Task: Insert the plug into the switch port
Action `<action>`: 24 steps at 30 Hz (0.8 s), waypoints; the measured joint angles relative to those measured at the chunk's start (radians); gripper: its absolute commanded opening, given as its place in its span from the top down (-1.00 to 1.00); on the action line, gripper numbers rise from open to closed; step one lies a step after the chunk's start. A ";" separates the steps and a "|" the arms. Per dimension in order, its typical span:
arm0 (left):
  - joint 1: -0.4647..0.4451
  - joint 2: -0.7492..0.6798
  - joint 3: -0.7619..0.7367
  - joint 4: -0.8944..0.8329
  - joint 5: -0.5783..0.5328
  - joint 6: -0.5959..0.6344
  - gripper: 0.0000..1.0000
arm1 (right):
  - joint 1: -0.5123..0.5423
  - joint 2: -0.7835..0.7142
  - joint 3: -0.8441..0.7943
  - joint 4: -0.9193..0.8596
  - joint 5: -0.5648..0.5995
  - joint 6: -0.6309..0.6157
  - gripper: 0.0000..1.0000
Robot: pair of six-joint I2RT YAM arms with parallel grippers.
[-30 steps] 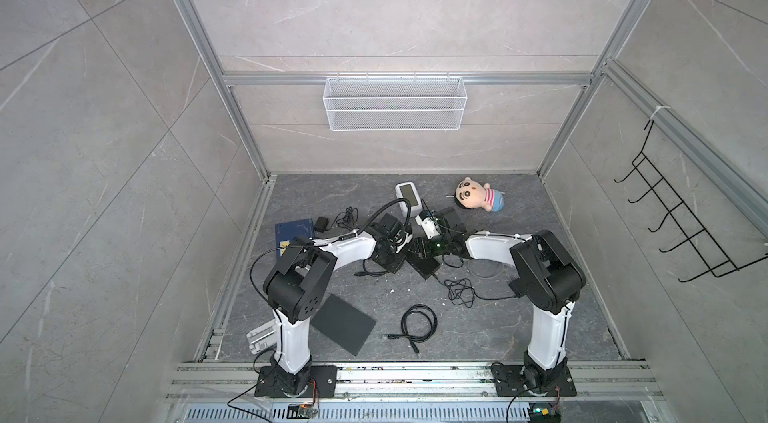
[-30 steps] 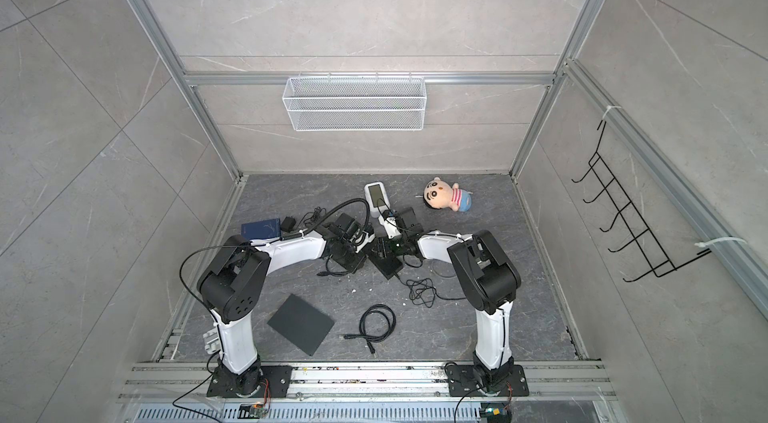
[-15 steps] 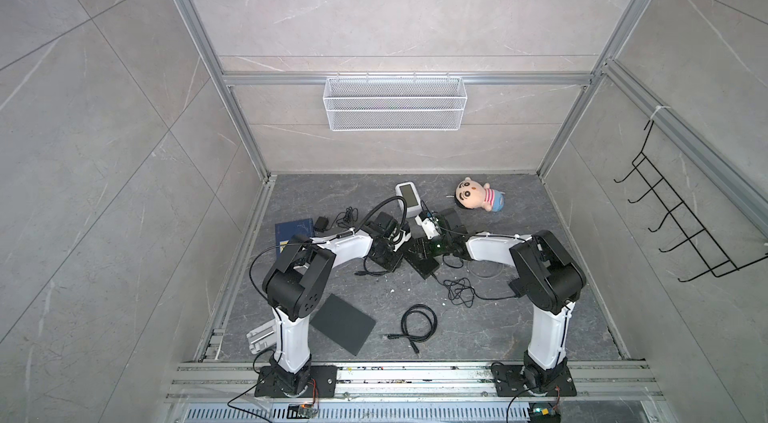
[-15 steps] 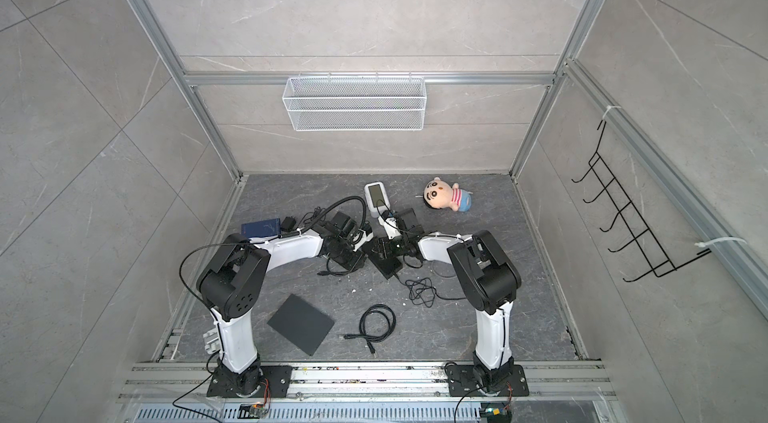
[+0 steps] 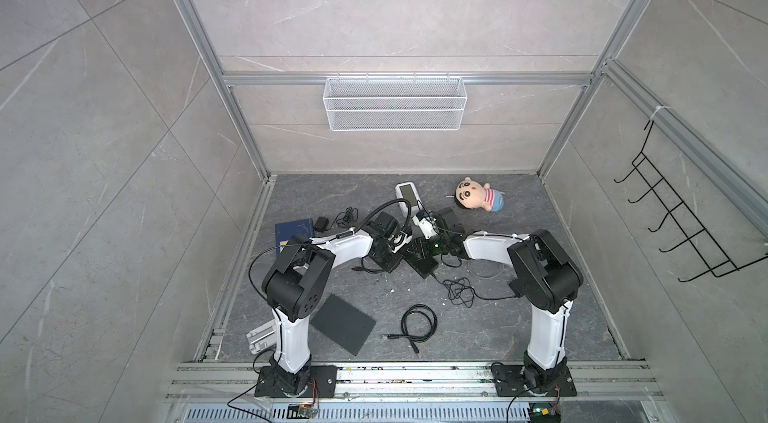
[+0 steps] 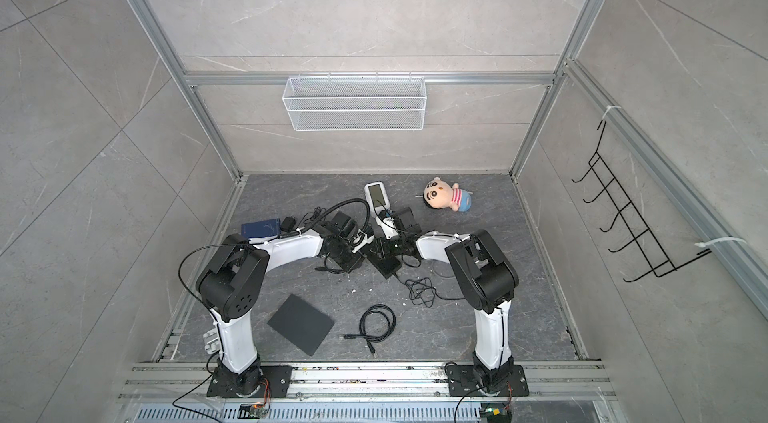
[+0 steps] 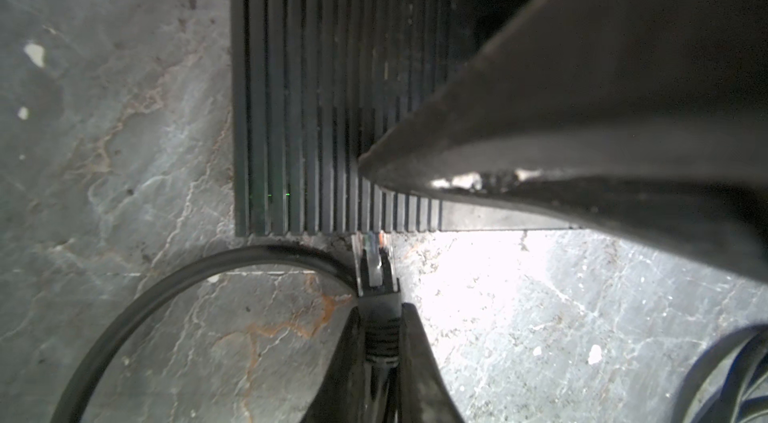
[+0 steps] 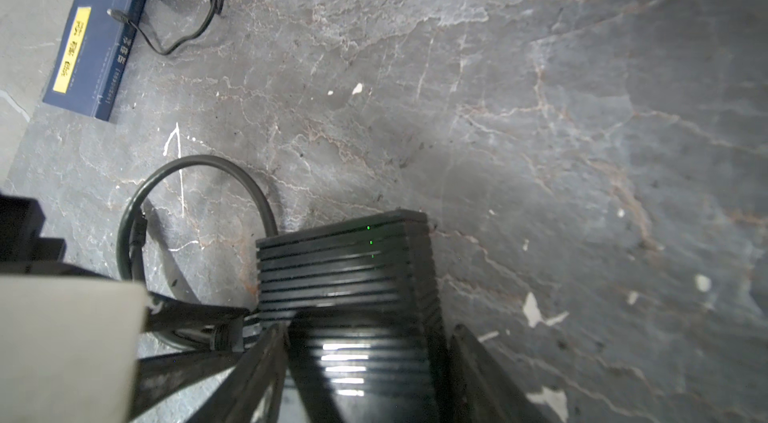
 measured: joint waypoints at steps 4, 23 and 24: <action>-0.007 0.006 0.021 -0.028 -0.009 -0.006 0.85 | 0.004 0.000 -0.006 0.018 0.006 0.004 -0.26; -0.017 0.022 0.069 -0.085 -0.055 0.000 0.87 | 0.008 0.003 -0.013 0.044 0.011 0.011 -0.21; -0.017 0.025 0.069 -0.083 -0.061 0.000 0.87 | 0.008 0.004 -0.013 0.047 0.010 0.011 -0.21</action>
